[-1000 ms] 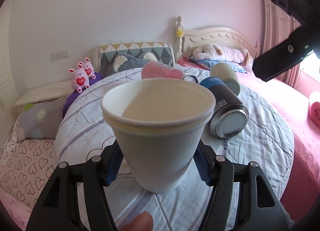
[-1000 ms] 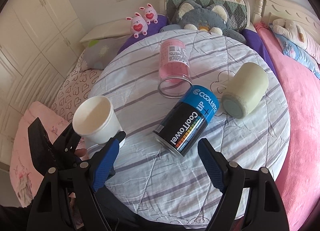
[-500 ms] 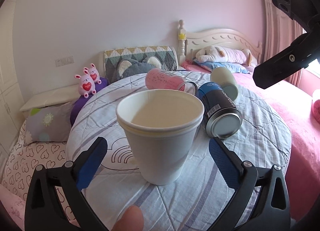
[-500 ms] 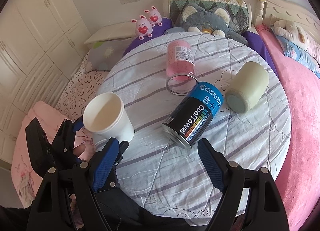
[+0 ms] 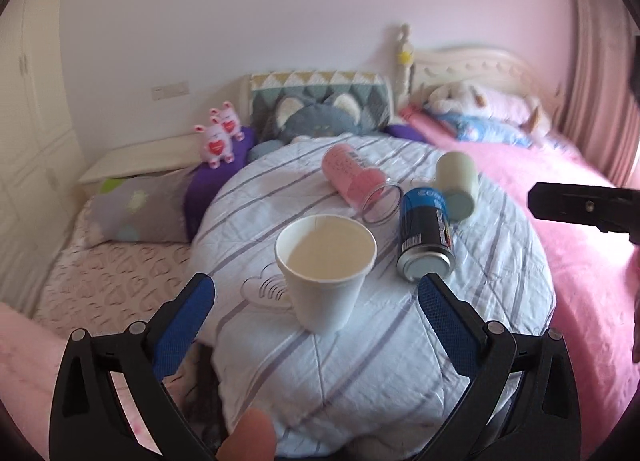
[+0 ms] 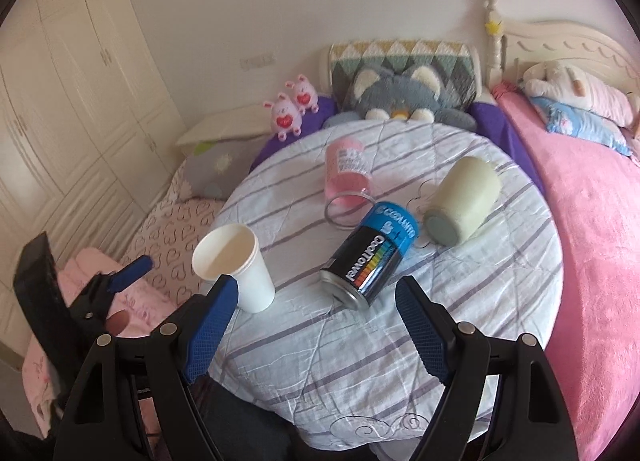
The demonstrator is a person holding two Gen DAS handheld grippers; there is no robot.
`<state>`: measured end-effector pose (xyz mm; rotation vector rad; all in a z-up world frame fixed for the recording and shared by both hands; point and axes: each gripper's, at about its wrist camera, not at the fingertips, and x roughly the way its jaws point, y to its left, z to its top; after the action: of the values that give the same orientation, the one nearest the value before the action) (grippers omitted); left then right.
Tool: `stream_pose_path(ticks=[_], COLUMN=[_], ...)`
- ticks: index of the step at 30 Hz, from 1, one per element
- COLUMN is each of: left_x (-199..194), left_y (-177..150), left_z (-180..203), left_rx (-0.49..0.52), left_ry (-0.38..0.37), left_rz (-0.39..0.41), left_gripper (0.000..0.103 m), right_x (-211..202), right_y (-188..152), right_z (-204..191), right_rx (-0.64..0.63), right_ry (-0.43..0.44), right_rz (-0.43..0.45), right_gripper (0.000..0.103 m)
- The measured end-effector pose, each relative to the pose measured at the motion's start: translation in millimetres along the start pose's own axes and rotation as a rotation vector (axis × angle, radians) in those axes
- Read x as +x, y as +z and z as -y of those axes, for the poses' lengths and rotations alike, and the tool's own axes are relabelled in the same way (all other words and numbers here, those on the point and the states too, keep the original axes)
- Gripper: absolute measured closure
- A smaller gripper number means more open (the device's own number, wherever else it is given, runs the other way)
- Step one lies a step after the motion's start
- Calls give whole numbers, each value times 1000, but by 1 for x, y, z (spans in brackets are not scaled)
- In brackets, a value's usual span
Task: Flip cup upright
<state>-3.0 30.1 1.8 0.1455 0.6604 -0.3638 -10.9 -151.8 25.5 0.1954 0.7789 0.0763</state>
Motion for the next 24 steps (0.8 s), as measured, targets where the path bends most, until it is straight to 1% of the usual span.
stream_pose_path(ticks=[4, 7, 13, 21, 24], left_x=[-15, -25, -43, -46, -47], left_y=[4, 7, 13, 17, 16], left_z=[14, 22, 33, 38, 33], left_rx=[-20, -22, -27, -15, -38], left_ry=[18, 50, 84, 106, 88], left_rz=[-80, -97, -96, -86, -87], left_gripper=[0, 0, 0, 0, 0], right_x=[-18, -30, -43, -41, -39], right_y=[-13, -21, -31, -33, -34], right_z=[2, 7, 21, 22, 21], right_rx=[-16, -13, 1, -1, 0], right_ry=[-25, -47, -73, -33, -22], right_rz=[22, 30, 41, 31, 24], right_gripper=[21, 21, 21, 21, 21])
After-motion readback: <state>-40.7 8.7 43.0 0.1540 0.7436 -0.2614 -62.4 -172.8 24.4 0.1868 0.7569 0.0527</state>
